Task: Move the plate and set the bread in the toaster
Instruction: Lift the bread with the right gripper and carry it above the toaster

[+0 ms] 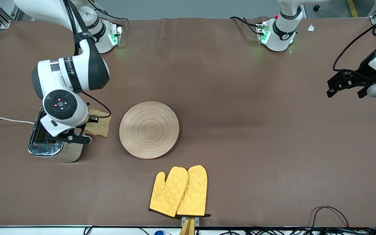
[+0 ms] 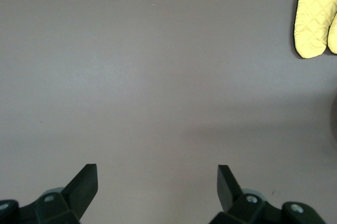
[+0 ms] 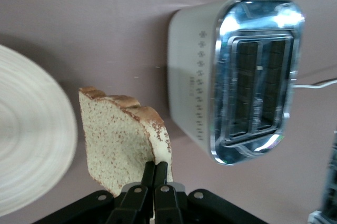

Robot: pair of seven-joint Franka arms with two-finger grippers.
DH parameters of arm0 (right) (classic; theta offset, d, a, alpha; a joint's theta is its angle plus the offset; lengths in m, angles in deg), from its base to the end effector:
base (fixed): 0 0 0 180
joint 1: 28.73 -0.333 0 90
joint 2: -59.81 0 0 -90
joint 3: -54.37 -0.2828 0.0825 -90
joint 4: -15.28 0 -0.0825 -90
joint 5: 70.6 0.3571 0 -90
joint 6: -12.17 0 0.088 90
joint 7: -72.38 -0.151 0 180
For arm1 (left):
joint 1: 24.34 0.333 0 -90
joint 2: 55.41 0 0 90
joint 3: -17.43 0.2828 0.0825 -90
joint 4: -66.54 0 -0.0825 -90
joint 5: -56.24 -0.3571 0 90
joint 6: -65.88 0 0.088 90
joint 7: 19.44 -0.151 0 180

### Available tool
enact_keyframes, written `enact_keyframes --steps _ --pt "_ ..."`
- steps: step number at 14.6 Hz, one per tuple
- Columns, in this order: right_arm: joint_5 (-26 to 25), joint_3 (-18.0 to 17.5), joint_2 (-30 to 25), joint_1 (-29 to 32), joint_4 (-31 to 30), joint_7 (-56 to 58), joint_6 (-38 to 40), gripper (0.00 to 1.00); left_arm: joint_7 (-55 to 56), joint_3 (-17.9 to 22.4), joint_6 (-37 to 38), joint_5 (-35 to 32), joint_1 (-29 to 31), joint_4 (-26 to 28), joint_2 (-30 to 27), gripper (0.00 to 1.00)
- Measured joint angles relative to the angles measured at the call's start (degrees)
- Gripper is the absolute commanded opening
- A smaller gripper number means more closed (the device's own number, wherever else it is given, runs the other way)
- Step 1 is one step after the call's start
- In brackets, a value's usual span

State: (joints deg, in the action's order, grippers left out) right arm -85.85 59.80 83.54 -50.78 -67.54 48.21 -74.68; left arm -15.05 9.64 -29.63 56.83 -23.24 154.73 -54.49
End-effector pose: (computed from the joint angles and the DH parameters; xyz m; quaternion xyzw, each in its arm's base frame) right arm 0.5742 0.1351 0.3720 0.9729 -0.0481 -0.1052 0.2003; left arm 0.5432 -0.0647 0.5623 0.9982 -0.0198 0.0550 0.0116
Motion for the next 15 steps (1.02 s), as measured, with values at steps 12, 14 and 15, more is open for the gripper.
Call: enact_keyframes --steps 12,14,15 --pt "-16.35 0.29 -0.65 0.36 0.17 7.07 3.07 0.0 0.04 0.0 0.0 0.0 0.0 -0.77 0.0 1.0" --pt "-18.43 0.66 -0.66 1.31 0.18 7.34 3.15 0.0 0.04 0.02 0.0 0.0 0.01 -0.89 0.0 1.0" --pt "-19.5 0.72 -0.66 1.67 0.18 7.48 3.24 0.0 0.05 0.02 0.0 0.0 0.01 -0.94 0.0 1.0"
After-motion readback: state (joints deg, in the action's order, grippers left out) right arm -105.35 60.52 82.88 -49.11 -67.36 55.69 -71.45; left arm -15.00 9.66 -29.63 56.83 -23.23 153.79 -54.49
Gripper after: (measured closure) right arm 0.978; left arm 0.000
